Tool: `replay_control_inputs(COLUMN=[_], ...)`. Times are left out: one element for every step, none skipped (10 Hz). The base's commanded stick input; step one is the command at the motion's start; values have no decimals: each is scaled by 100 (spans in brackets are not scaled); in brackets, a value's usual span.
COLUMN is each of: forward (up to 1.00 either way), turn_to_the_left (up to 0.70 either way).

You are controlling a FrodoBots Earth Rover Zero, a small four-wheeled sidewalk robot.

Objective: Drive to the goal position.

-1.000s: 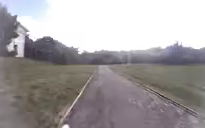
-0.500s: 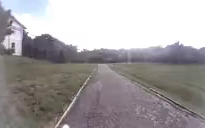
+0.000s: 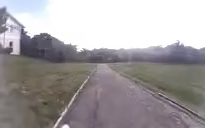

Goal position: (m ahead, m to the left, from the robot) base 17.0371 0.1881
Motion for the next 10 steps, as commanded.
replay_control_inputs(forward=[99,99,99,99,99,99,99,99,99,99], turn_to_the_left=[0,0,0,0,0,0,0,0,0,0])
